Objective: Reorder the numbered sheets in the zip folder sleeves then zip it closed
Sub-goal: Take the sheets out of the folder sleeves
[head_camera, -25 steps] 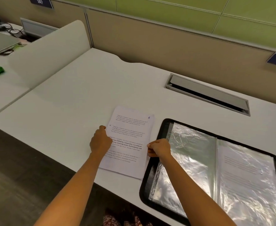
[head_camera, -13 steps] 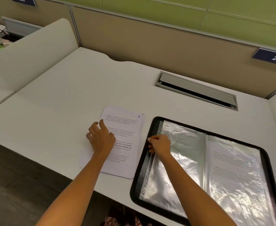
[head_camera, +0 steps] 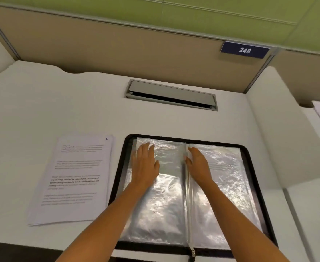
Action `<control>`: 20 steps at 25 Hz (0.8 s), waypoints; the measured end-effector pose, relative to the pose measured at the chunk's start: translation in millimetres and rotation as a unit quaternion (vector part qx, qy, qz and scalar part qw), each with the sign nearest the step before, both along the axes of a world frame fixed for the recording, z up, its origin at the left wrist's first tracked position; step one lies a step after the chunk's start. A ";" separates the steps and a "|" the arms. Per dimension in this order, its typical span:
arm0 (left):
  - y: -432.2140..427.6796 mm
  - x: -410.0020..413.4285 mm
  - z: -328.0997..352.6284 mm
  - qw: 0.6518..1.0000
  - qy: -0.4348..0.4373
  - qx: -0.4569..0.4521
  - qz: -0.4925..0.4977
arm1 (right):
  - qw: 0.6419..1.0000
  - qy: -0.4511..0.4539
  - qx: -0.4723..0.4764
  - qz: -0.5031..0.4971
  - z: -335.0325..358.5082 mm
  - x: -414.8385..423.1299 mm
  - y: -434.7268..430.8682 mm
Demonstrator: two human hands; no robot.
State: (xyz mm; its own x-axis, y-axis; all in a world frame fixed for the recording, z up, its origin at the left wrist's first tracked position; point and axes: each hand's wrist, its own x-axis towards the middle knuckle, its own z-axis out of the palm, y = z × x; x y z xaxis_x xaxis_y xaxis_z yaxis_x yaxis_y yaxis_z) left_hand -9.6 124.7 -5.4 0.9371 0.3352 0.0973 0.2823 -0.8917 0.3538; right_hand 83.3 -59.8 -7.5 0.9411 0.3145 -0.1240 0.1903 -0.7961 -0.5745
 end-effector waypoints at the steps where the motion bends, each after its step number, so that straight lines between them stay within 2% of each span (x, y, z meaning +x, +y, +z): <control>1: -16.8 7.5 -0.6 1.000 0.008 -0.001 -0.030 | 0.999 -0.011 -0.038 0.017 -5.1 7.4 -16.6; 5: -73.5 37.0 -2.6 0.989 0.043 0.020 -0.138 | 0.989 -0.037 -0.133 0.051 -15.4 33.0 -76.9; 11: -123.0 69.6 -13.0 0.977 0.078 0.019 -0.198 | 0.978 -0.033 -0.206 0.028 -23.2 60.0 -135.0; 15: -142.9 80.9 -24.4 0.968 0.118 0.038 -0.220 | 0.978 -0.015 -0.207 0.006 -27.7 68.4 -155.9; 20: -150.6 83.7 -33.7 0.968 0.127 0.047 -0.211 | 0.983 -0.056 -0.175 0.005 -29.7 67.5 -161.6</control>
